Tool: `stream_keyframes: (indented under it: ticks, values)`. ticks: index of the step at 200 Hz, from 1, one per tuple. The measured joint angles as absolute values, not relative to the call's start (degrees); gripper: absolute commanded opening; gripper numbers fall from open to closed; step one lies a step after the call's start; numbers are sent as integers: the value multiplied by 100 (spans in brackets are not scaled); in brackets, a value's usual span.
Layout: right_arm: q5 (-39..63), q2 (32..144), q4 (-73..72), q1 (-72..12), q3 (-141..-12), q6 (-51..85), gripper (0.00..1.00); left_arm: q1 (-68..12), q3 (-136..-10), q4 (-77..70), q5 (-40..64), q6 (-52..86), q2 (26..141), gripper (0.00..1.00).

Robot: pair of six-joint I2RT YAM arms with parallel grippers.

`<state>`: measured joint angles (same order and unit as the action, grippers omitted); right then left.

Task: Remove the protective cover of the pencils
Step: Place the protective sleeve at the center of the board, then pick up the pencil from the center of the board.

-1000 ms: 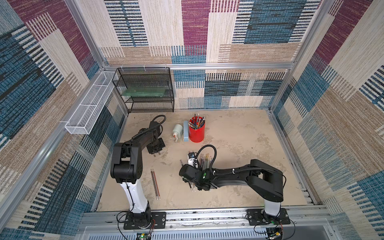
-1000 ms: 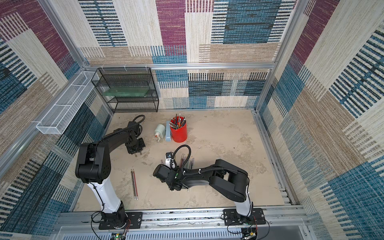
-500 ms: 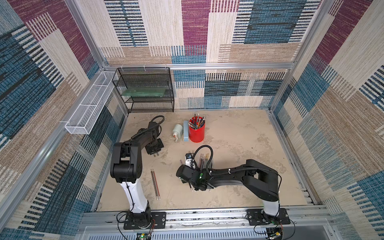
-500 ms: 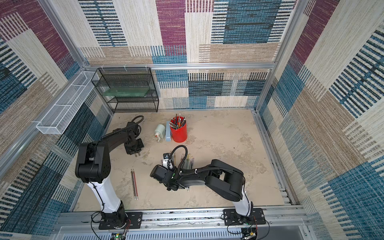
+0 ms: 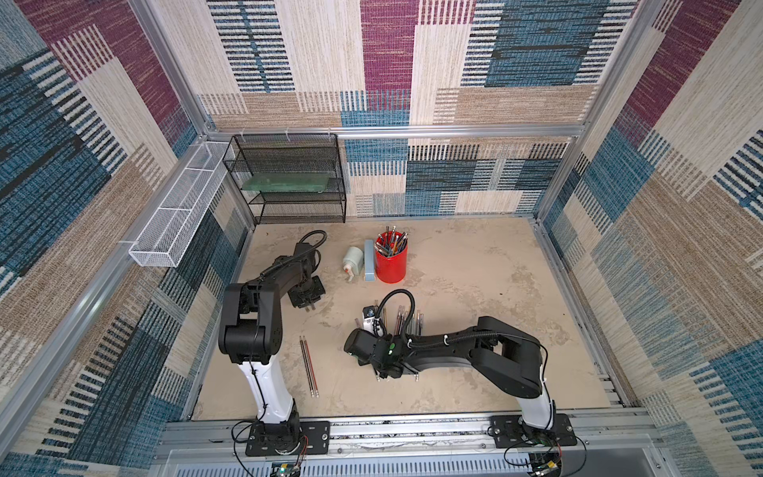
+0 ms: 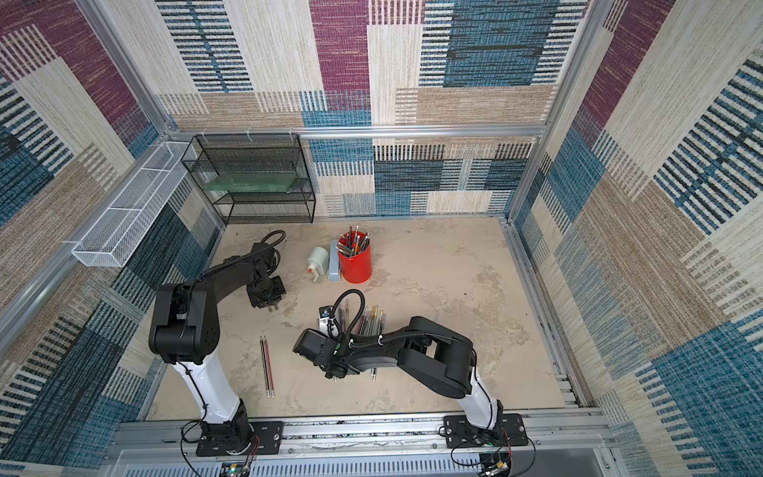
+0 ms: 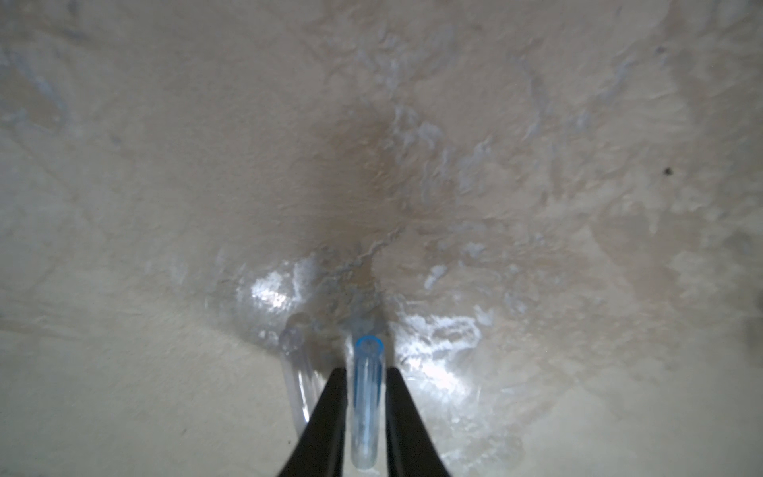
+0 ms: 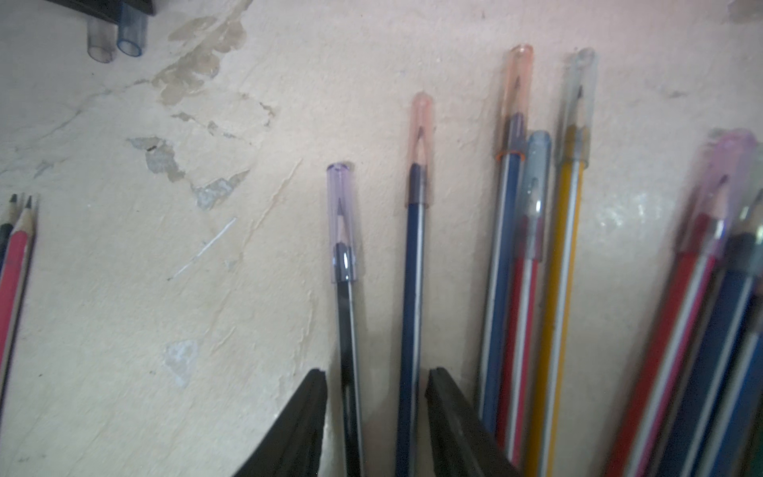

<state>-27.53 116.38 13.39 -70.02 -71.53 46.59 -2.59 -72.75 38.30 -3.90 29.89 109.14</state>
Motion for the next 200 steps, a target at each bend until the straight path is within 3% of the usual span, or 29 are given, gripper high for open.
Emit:
stream_keyframes:
  ticks: [92, 200]
  values:
    - [-2915, 11395, 1496, -7234, -7275, 4547, 51, -242, -7218, 3806, -276, 2989, 10851, 26]
    - [-2956, 11826, 1699, -7225, -7465, 4501, 36, -226, -7295, 3804, -217, 2985, 10766, 29]
